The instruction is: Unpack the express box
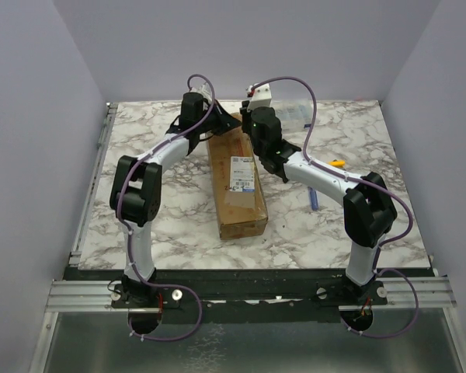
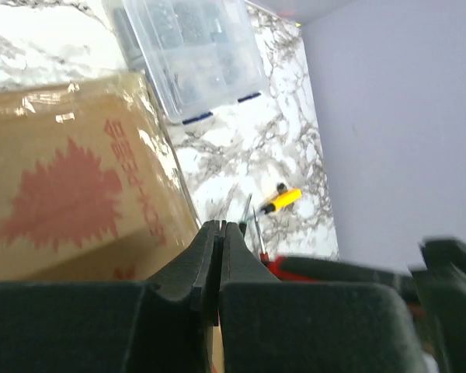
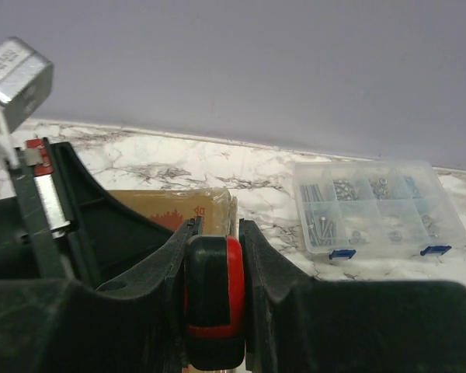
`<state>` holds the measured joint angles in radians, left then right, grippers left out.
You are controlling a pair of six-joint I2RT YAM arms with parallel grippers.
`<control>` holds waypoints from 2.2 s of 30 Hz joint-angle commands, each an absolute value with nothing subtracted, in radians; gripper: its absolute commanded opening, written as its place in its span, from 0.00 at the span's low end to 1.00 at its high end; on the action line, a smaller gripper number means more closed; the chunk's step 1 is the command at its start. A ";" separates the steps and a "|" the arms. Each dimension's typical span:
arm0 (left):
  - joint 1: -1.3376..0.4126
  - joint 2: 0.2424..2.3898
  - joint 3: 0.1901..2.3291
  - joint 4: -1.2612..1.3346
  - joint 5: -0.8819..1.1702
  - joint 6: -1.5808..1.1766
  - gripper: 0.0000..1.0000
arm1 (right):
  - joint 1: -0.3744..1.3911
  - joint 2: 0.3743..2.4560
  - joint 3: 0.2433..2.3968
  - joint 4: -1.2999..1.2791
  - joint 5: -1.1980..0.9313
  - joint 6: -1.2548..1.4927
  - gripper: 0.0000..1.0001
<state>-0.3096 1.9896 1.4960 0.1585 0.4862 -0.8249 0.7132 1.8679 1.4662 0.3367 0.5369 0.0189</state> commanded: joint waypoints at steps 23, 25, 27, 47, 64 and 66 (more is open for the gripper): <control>-0.310 2.207 1.553 0.092 0.293 -0.831 0.00 | 0.729 1.781 1.349 0.111 0.548 0.107 0.00; -0.311 2.210 1.551 0.080 0.282 -0.839 0.00 | 0.730 1.777 1.345 0.097 0.544 0.114 0.00; -0.313 2.211 1.548 0.068 0.277 -0.840 0.00 | 0.731 1.778 1.348 0.071 0.546 0.128 0.00; -0.323 2.231 1.556 0.002 0.200 -0.831 0.00 | 0.756 1.757 1.454 -0.220 0.613 0.245 0.00; -0.322 2.239 1.554 -0.033 0.171 -0.834 0.00 | 0.839 1.635 1.411 -0.483 0.653 0.368 0.00; -0.323 2.244 1.556 -0.035 0.173 -0.836 0.00 | 0.860 1.620 1.396 -0.514 0.665 0.387 0.00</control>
<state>-0.3359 2.1551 1.5967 0.1925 0.2977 -0.8864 0.8104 1.6722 1.4384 -0.3214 0.6327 0.3424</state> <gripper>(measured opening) 0.018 0.274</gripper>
